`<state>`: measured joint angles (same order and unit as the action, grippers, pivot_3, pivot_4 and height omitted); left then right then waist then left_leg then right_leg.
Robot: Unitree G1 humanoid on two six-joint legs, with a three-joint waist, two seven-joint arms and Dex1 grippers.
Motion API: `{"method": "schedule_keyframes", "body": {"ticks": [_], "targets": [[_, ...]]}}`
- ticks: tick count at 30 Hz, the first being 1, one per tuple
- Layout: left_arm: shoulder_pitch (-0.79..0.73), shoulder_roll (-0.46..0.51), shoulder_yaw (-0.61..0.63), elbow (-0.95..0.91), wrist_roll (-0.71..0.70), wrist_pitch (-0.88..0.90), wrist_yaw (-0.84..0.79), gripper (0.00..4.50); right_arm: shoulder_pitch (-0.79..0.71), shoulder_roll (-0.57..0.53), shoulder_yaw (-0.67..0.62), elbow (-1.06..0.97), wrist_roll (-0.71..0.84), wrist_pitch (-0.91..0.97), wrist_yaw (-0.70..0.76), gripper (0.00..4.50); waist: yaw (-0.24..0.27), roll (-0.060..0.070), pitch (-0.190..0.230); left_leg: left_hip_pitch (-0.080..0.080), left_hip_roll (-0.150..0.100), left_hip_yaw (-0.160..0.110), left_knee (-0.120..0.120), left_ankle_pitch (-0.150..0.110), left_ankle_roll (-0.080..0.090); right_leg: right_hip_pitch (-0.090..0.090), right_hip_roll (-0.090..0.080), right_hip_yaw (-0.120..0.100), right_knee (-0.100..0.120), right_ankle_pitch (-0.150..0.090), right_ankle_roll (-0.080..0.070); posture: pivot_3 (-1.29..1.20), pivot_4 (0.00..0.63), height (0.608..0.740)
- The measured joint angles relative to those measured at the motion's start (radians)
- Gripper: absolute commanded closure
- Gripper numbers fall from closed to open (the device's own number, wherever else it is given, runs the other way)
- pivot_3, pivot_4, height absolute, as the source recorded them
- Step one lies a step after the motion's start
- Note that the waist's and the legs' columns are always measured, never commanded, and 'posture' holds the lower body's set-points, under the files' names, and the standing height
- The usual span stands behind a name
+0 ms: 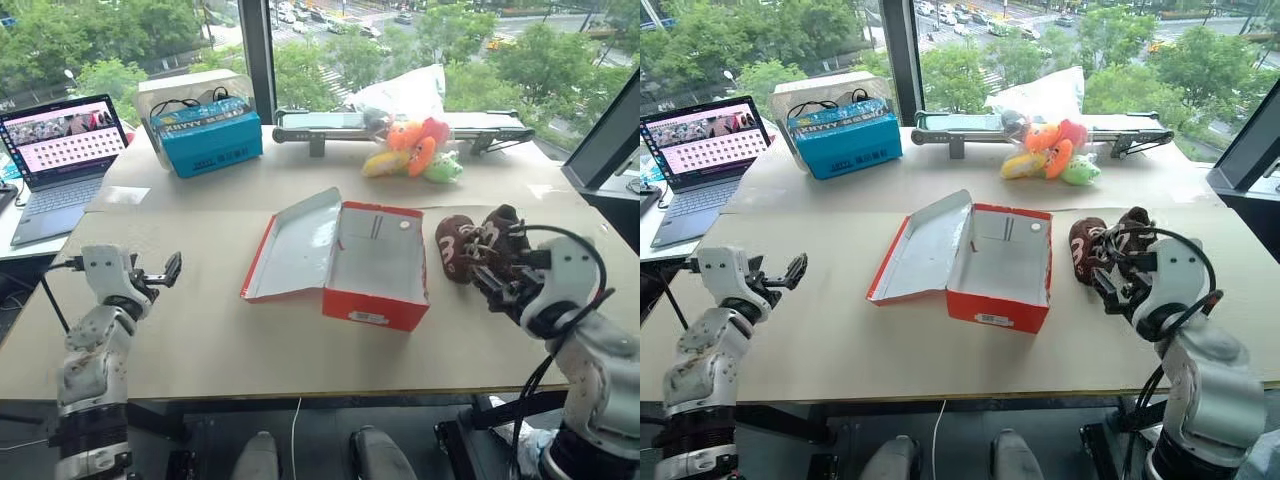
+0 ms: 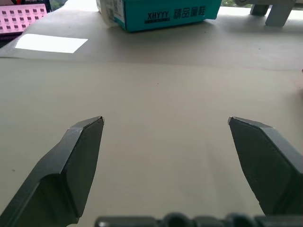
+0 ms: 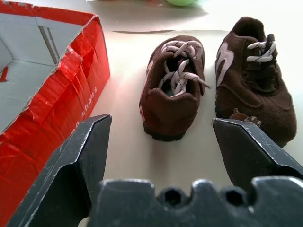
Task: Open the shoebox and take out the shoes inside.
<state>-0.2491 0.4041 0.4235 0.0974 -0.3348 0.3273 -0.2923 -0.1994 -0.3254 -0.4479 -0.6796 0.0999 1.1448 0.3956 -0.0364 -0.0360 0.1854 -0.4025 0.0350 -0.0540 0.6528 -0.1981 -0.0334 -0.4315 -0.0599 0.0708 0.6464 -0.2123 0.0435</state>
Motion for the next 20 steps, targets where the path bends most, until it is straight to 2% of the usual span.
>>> {"method": "schedule_keyframes", "body": {"ticks": [7, 20], "targets": [[-0.005, -0.047, -0.018, 0.02, 0.017, -0.053, 0.047, 0.0, 0.137, 0.026, 0.047, 0.123, -0.05, -0.278, -0.112, 0.46, -0.006, 0.0, 0.0, 0.0, 0.0, 0.0, 0.0, 0.0, 0.0, 0.001, 0.0, 0.0, 0.0, 0.0, 0.0, 0.0, 0.15, 0.706], [0.004, -0.065, -0.029, 0.041, 0.014, -0.101, 0.024, 0.0, 0.182, 0.025, 0.077, 0.189, -0.053, -0.426, -0.161, 0.46, -0.009, 0.0, 0.0, 0.005, 0.0, 0.0, -0.001, 0.0, 0.0, 0.006, 0.0, 0.0, -0.002, -0.001, 0.001, 0.0, 0.15, 0.706]]}}
